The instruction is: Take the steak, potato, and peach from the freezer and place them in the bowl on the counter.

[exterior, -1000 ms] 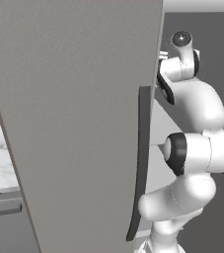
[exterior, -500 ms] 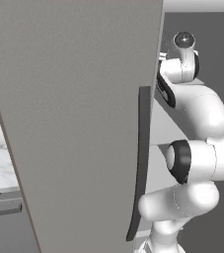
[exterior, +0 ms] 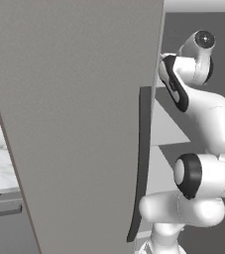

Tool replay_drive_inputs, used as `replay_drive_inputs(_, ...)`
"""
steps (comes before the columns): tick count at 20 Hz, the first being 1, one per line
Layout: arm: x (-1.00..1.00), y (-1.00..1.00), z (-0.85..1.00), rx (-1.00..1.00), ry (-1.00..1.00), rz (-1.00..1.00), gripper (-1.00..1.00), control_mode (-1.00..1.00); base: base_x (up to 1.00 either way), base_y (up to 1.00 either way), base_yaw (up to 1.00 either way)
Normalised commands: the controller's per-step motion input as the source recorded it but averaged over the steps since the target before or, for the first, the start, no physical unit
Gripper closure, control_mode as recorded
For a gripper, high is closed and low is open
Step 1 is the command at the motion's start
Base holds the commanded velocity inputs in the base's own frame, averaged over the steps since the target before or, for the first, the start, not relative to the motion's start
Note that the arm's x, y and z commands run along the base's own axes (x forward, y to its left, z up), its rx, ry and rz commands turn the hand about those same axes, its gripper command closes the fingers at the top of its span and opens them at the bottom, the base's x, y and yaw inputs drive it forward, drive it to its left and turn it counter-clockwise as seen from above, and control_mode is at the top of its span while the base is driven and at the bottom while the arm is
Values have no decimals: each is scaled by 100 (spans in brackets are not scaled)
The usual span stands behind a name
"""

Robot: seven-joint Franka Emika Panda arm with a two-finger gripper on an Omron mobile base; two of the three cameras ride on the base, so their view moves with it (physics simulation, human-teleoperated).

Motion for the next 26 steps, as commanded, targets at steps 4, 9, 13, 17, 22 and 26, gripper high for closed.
replay_drive_inputs(4, -66, 3, 3, 0, 0, 14, 100, -100, 0, 0, 0)
replay_drive_inputs(9, -82, 11, 0, 0, 0, 11, 100, -100, 0, 0, 0)
replay_drive_inputs(13, -92, 21, 3, 0, 0, 7, 100, -100, 0, 0, 0)
replay_drive_inputs(17, -86, 32, 13, 0, 0, 4, 100, -100, 0, 0, 0)
replay_drive_inputs(22, -75, 46, 20, -2, 2, 0, 100, -100, 0, 0, 0)
replay_drive_inputs(26, -74, 42, 9, -2, 5, 0, 100, -100, 0, 0, 0)
